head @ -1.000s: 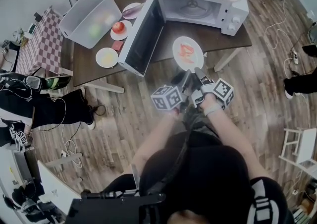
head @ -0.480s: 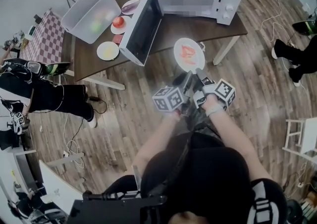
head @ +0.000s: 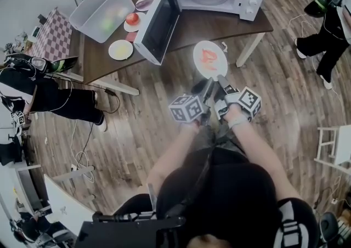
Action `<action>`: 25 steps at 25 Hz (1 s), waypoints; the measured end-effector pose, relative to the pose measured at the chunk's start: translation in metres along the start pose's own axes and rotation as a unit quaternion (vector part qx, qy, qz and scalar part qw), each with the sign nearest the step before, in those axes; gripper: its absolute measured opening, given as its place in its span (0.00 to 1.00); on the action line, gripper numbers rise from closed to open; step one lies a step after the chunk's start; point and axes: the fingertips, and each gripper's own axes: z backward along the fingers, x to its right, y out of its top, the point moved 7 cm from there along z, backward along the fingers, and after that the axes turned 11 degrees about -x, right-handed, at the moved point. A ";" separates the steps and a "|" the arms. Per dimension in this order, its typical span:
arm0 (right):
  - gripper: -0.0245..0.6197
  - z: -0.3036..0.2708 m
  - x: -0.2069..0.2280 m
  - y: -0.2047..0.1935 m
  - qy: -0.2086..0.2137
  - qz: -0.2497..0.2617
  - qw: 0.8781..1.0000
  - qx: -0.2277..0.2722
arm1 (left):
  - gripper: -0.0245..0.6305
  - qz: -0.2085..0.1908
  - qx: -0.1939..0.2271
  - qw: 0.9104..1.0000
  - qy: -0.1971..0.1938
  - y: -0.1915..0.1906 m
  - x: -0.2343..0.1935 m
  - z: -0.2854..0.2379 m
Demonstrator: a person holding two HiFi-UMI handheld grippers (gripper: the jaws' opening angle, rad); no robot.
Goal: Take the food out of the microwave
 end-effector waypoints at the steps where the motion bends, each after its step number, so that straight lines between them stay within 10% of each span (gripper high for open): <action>1: 0.07 0.002 0.000 -0.001 0.000 0.001 1.000 -0.001 | 0.20 0.000 0.001 1.000 0.000 -0.002 0.001 0.001; 25: 0.07 0.099 0.010 -0.056 -0.003 0.009 1.000 -0.026 | 0.20 0.008 0.018 1.000 0.017 -0.086 0.064 0.055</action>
